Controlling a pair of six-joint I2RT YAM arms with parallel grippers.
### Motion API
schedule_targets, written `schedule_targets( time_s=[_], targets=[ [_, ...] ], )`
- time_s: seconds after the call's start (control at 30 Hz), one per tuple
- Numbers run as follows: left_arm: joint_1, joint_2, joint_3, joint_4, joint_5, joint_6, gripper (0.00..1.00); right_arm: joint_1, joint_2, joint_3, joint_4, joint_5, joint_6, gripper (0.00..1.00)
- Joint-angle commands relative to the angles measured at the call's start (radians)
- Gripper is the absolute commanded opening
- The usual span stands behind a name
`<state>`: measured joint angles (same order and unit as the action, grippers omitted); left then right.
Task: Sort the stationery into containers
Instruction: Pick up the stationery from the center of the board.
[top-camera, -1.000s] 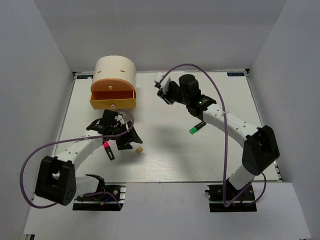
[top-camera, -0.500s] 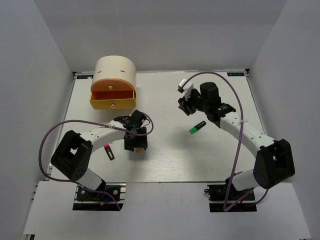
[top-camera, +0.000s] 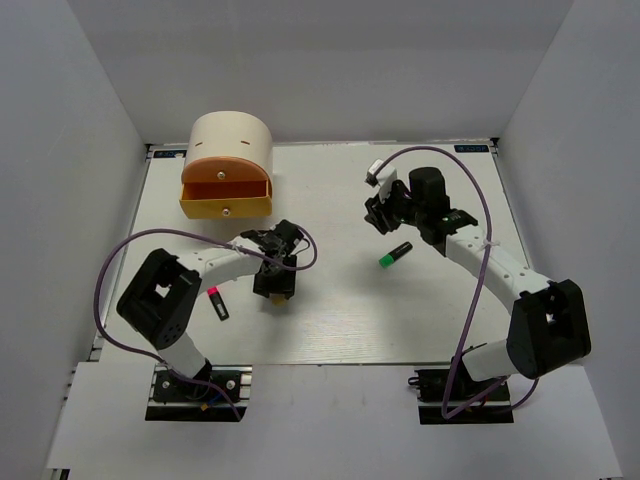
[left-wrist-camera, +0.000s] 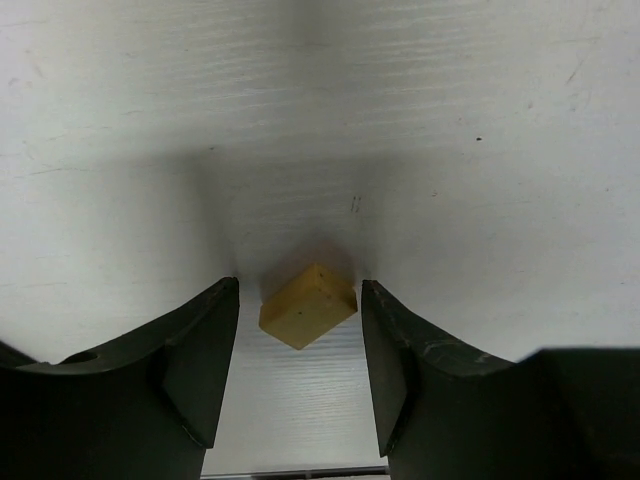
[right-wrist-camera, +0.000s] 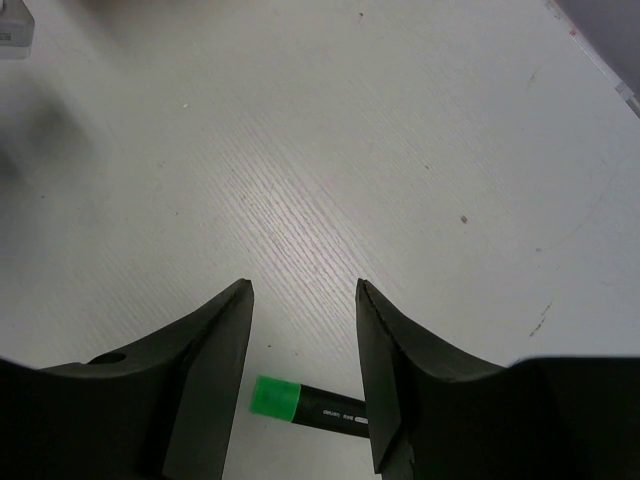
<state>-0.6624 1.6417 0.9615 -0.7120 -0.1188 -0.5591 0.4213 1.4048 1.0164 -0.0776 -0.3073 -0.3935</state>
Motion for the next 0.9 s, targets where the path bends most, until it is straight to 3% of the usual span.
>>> schedule_targets(
  time_s=[0.0,0.2,0.33,0.47,0.53,0.6,0.63,0.73,0.87],
  targets=[
    [-0.02,-0.02,-0.018,0.029,0.01,0.033,0.62,-0.013,-0.03,-0.01,0.021,-0.027,0.022,0.52],
    [-0.042,-0.011,-0.04,0.039,0.03,0.042,0.6,-0.024,-0.02,-0.012,0.019,-0.05,0.028,0.52],
    [-0.054,0.0,-0.049,0.039,0.03,0.042,0.46,-0.023,-0.018,-0.006,0.021,-0.062,0.031,0.52],
    [-0.075,-0.029,0.002,0.028,0.021,0.024,0.21,-0.024,-0.021,-0.006,0.013,-0.073,0.025,0.52],
    [-0.075,-0.072,0.031,0.028,0.031,0.012,0.16,-0.023,-0.024,-0.006,0.003,-0.078,0.022,0.49],
    [-0.075,-0.16,0.066,0.054,0.054,-0.016,0.13,-0.024,-0.03,-0.006,-0.014,-0.096,0.016,0.43],
    [-0.057,-0.189,0.066,0.066,0.065,-0.03,0.13,-0.029,-0.033,-0.004,-0.022,-0.111,0.016,0.29],
    [-0.037,-0.292,0.1,0.129,0.027,-0.083,0.09,-0.032,-0.032,-0.006,-0.043,-0.153,0.021,0.0],
    [0.003,-0.312,0.209,0.164,-0.034,-0.142,0.09,-0.035,-0.038,-0.013,-0.037,-0.161,0.024,0.0]
  ],
)
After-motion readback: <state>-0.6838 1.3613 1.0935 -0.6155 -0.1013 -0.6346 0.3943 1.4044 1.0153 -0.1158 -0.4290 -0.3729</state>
